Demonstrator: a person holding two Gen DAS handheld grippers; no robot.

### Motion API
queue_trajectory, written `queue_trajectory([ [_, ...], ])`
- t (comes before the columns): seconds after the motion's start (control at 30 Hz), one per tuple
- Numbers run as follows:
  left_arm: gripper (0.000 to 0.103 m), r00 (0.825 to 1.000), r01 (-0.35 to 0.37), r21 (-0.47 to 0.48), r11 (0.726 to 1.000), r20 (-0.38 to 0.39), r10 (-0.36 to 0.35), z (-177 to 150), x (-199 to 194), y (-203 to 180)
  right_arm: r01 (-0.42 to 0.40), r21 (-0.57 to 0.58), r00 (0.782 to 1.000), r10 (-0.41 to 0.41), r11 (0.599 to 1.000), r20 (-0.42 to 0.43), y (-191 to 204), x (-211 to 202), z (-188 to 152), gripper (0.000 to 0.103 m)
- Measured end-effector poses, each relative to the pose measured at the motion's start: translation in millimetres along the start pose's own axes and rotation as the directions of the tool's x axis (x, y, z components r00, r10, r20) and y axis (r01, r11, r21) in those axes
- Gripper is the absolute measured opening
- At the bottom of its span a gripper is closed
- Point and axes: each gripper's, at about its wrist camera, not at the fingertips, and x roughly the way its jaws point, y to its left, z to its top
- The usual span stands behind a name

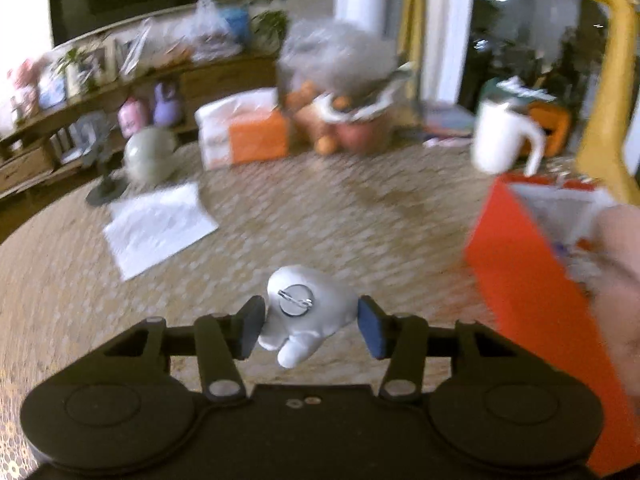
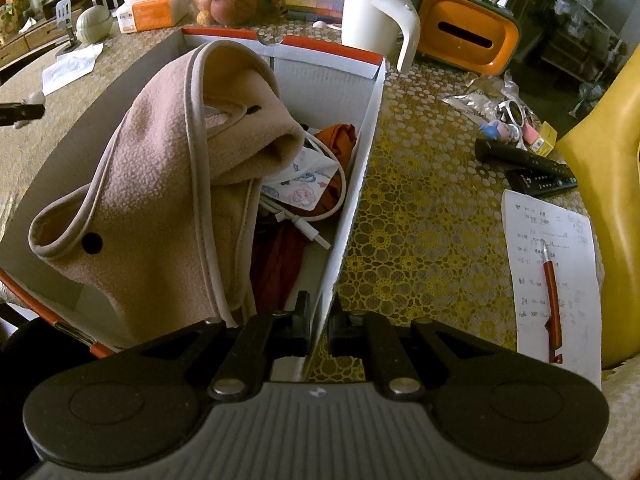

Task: Organize objects
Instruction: 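Close the left gripper on the white toy figure and lift it, then carry the white toy figure with the left gripper over the box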

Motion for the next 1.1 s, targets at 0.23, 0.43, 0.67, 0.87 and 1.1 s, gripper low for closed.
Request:
queue_trajectory([
  [0.23,0.049,0.994,0.096,0.085,0.992,0.035,-0.1,17.3,-35.5,-48.2,-0.002,0.003,1.0,0.002,1.0,0.008,-0.3,-1.3,-0.6,0.008],
  [0.43,0.049,0.983,0.173,0.151,0.973,0.027,-0.179,27.4,-49.6,-94.5,-0.007,0.009,1.0,0.007,1.0,0.013,-0.7,-1.7,1.1,0.008],
  [0.67,0.049,0.948,0.307,0.247,0.919,0.011,-0.319,29.5,-62.2,-153.3,-0.01,0.014,1.0,0.01,1.0,0.019,-1.1,-0.9,1.6,0.008],
  [0.87,0.049,0.915,0.388,0.335,0.859,-0.025,-0.403,20.5,-67.1,-201.3,-0.01,0.013,1.0,0.009,1.0,0.021,-1.2,-0.2,2.0,0.008],
  [1.1,0.049,0.89,0.439,0.384,0.812,-0.065,-0.451,12.4,-59.5,-237.6,-0.017,0.019,1.0,0.017,1.0,0.025,-2.0,1.2,2.5,0.007],
])
